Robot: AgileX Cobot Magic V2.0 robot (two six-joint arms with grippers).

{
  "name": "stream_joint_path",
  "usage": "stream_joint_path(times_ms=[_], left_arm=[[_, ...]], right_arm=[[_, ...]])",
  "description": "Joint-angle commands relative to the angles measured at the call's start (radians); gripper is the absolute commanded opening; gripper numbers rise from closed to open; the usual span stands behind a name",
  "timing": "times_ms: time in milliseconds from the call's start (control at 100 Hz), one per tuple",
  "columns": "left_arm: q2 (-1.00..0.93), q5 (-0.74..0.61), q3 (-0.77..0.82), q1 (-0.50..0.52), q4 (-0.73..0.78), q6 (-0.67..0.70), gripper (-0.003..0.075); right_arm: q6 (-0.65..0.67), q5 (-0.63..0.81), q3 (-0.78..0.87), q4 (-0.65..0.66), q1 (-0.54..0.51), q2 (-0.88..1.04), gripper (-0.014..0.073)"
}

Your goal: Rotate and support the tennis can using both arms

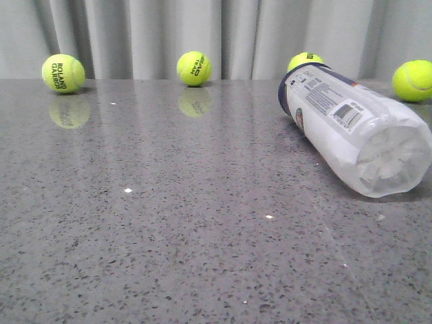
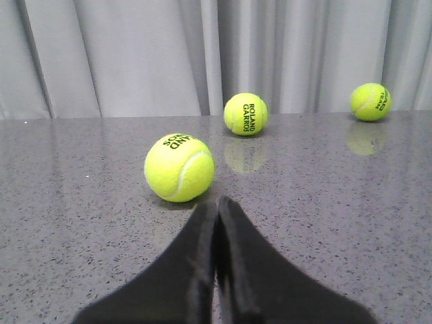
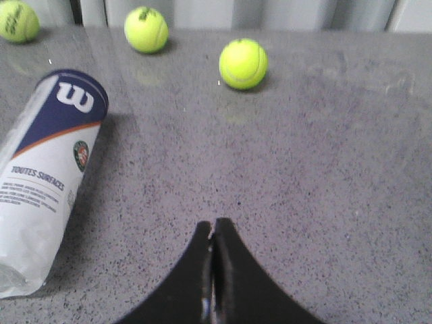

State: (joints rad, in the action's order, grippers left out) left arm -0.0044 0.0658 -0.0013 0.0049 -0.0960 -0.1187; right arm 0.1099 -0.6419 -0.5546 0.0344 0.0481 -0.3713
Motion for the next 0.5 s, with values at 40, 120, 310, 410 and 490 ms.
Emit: stream_joint_path(times_ms=[40,120,310,410,490], left_arm=[[-0.035,-0.074,0.046,0.003,-0.001,0.010,-0.0020],[-0.035,-0.074,0.046,0.003,-0.001,0.010,-0.0020],[-0.035,-0.074,0.046,0.003,-0.001,0.010,-0.0020],[-0.035,-0.074,0.046,0.003,-0.001,0.010,-0.0020],[-0.035,-0.074,0.046,0.003,-0.001,0.010,-0.0020]], right_arm=[[0.000,-0.010,-0.113,0.000,0.000,-0.135,-0.0064],[0.000,-0.041,-0.155,-0.001,0.000,-0.209,-0.0026],[0.000,-0.098,-0.229,-0.002,0.000,-0.327,0.0332],[-0.004,-0.123,-0.264,-0.003,0.000,-0.360,0.0544],[-0.009,-0.145,-0.290,-0.005,0.000,-0.377,0.0615]])
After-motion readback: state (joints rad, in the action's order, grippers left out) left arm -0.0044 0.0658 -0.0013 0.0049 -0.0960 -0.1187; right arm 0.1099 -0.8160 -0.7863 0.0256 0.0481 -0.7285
